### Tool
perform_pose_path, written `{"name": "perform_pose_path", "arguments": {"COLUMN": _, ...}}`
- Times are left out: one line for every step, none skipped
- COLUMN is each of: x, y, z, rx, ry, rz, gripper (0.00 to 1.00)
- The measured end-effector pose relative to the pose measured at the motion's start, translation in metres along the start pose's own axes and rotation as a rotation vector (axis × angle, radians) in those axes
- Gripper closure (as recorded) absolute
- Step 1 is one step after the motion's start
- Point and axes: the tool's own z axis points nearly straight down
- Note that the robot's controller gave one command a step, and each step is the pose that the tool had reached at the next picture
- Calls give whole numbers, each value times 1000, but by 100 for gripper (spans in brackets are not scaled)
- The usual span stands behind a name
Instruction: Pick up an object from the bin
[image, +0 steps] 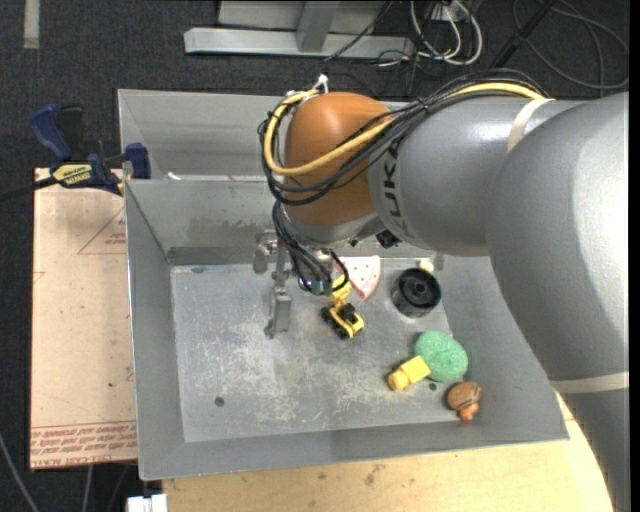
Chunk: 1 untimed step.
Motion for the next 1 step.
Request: {"name": "perform_pose_path", "arguments": {"x": -2, "y": 0, "z": -5, "rx": -1, "ry": -8, "rz": 2, "gripper": 0}}
